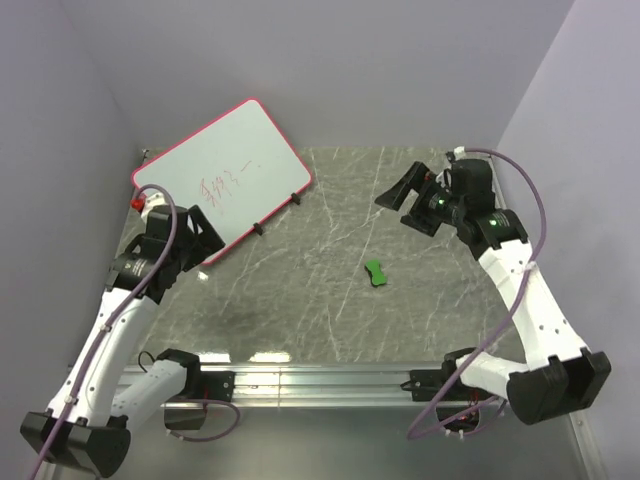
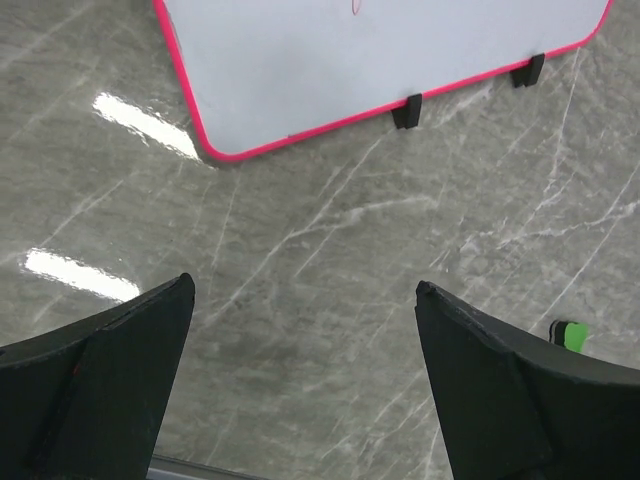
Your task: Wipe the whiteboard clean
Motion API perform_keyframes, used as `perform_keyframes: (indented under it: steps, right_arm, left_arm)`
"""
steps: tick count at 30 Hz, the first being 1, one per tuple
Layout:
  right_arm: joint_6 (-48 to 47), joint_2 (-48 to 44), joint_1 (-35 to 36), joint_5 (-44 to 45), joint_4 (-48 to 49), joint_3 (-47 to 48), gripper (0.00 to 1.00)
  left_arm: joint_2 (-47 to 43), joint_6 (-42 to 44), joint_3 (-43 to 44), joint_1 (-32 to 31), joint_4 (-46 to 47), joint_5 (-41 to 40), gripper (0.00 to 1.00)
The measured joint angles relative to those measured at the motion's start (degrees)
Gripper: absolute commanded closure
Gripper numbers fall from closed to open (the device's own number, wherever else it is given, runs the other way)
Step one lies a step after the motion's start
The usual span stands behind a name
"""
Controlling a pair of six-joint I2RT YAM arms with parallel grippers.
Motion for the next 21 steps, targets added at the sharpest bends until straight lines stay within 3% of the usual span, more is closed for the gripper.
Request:
perform_keyframes:
  steps: [11,21]
  right_arm:
    - [-13.4,13.3,4.7,11.6,-9.9,2.4,0.07]
    - [-20.1,28.0,14.0,21.0,-12.7,4.5,0.12]
  left_arm:
    - [-10.8,0.1,-0.8,0.6,0.1,-6.7,0.01]
    - [-10.4,0.1,-3.7,4.0,0.5,-5.9,0.01]
